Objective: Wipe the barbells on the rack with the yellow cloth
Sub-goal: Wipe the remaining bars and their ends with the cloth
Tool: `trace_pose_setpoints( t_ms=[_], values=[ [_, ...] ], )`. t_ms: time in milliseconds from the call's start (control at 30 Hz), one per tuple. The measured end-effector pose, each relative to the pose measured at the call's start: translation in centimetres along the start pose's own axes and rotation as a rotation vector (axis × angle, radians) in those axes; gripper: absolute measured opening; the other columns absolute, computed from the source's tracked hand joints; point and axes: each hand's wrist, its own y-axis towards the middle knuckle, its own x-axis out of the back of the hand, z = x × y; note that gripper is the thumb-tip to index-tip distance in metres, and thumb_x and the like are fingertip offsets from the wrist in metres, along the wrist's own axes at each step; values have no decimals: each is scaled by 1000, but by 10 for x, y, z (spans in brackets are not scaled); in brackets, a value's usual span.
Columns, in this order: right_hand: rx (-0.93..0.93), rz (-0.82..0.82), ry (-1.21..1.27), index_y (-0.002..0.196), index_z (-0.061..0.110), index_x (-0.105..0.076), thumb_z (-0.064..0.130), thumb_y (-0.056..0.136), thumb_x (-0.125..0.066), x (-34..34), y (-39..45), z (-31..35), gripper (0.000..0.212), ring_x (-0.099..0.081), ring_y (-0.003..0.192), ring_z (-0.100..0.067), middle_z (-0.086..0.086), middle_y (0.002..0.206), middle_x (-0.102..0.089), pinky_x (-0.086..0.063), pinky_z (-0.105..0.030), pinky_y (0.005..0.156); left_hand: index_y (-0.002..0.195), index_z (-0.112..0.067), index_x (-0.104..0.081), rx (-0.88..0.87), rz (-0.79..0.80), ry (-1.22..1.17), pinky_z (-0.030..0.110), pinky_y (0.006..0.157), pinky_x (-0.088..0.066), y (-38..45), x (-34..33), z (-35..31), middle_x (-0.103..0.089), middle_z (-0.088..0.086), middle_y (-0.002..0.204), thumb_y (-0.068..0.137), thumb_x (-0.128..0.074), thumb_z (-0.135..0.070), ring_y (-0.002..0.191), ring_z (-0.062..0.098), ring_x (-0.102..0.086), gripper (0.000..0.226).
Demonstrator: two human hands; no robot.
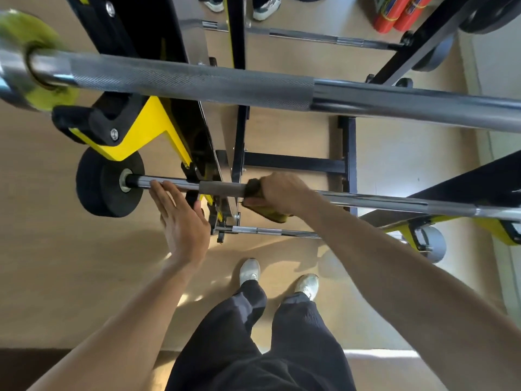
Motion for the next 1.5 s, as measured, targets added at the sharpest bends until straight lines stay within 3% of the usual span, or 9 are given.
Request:
trace_pose_setpoints(
  t_ms=[300,533,667,733,900,1033,1233,1333,1500],
  values=[
    [155,-307,109,118,18,-55,33,98,-56,-13,37,85,25,-66,82,-21,-2,100,-67,-51,-33,63,153,5,-9,23,27,71,51,112,-30,0,4,-4,3,25,161,102,-41,-29,150,36,-2,68],
    [78,-144,87,124,19,-44,17,90,-62,-19,-30,-23,39,-58,88,-17,0,106,-58,-51,-35,83,153,4,-9,23,7,71,52,115,-27,-5,0,0,1,25,161,102,-41,-29,150,36,-3,68],
    [-119,-44,-18,118,17,-45,39,93,-61,-14,-54,-64,37,-57,79,-16,0,96,-61,-55,-37,78,153,4,-9,37,0,34,51,118,-20,-3,-1,-6,0,25,161,103,-41,-27,150,36,-3,67],
    [-83,-40,-3,113,18,-52,52,93,-57,-7,-35,-34,40,-59,70,-14,4,83,-59,-55,-31,66,153,5,-9,36,4,38,49,119,-17,-2,-2,-5,-2,27,161,103,-40,-26,150,37,-4,66],
    [92,-162,96,114,16,-59,36,100,-52,0,27,84,25,-60,71,-15,6,78,-54,-43,-30,55,153,5,-11,48,20,72,53,118,-17,-2,-3,-4,-3,26,161,102,-40,-26,150,37,-5,65],
    [111,-277,152,114,15,-56,37,102,-48,-7,31,91,26,-63,82,-21,-1,94,-63,-46,-33,61,153,3,-11,58,7,71,56,118,-16,2,-2,1,-2,24,162,102,-40,-25,150,36,-5,65],
    [48,-296,58,137,15,-40,19,92,-60,-22,-3,46,50,-55,115,-27,-9,125,-56,-44,-41,96,154,0,-5,23,25,31,57,119,-10,0,-2,-2,3,21,163,103,-37,-29,151,34,2,67],
    [-141,-161,38,135,17,-40,15,89,-63,-23,-30,-3,52,-58,104,-24,-8,117,-59,-47,-42,94,155,-1,-4,40,29,23,57,118,-10,-2,0,-1,4,19,163,103,-38,-29,151,32,4,68],
    [-315,-65,26,112,14,-58,28,92,-64,-6,-39,-21,25,-57,71,-16,-1,81,-58,-44,-29,65,154,0,-3,61,34,-9,57,119,-13,-2,4,-9,4,19,163,103,-39,-27,151,32,3,68]
  ],
)
